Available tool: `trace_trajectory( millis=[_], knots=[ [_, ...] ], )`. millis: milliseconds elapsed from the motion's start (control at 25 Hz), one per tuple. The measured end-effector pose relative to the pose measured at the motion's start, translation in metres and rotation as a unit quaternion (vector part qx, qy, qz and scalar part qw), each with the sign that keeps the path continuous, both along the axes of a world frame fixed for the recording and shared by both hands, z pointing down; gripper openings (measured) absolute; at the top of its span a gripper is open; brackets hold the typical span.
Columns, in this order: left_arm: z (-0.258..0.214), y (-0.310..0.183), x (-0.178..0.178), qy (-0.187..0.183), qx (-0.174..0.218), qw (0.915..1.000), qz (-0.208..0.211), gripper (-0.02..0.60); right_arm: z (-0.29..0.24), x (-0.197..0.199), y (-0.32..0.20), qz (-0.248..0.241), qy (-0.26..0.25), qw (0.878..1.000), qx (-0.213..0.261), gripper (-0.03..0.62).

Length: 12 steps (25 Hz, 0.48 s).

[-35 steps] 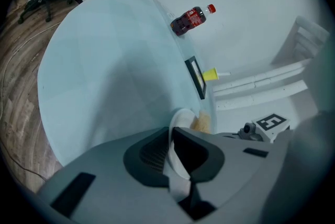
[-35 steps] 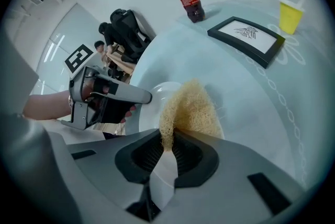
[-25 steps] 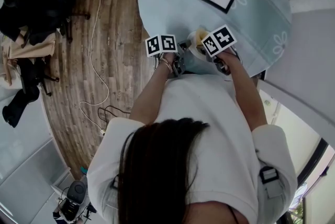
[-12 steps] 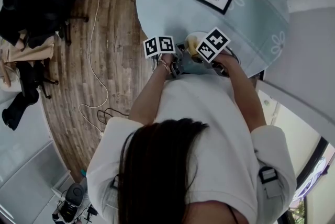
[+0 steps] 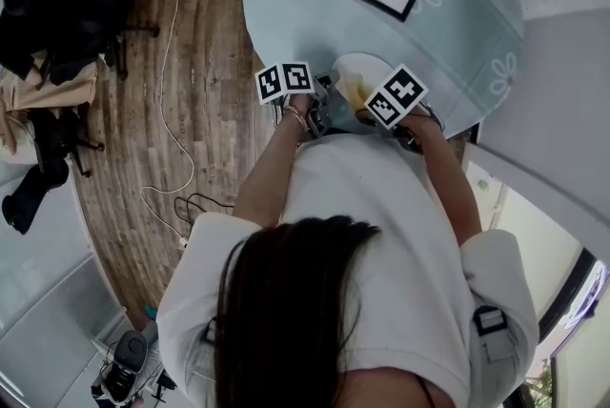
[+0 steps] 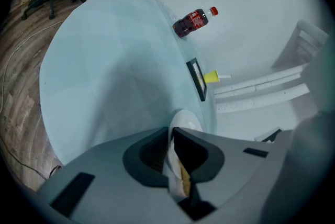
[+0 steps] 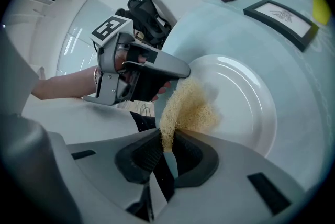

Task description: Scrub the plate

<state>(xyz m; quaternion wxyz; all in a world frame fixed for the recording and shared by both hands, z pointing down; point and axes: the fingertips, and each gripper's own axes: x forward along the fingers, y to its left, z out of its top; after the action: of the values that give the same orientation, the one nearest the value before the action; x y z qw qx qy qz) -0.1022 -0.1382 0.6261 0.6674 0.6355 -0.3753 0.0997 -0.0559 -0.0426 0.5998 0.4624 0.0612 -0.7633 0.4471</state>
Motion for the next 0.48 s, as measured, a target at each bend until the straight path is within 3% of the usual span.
trace_trajectory(
  millis=[480],
  knots=[
    [0.000,0.000,-0.002,-0.001,0.003,0.9998,-0.022,0.037,0.002,0.054,0.003,0.095,0.014,0.995,0.015,0.061]
  ],
)
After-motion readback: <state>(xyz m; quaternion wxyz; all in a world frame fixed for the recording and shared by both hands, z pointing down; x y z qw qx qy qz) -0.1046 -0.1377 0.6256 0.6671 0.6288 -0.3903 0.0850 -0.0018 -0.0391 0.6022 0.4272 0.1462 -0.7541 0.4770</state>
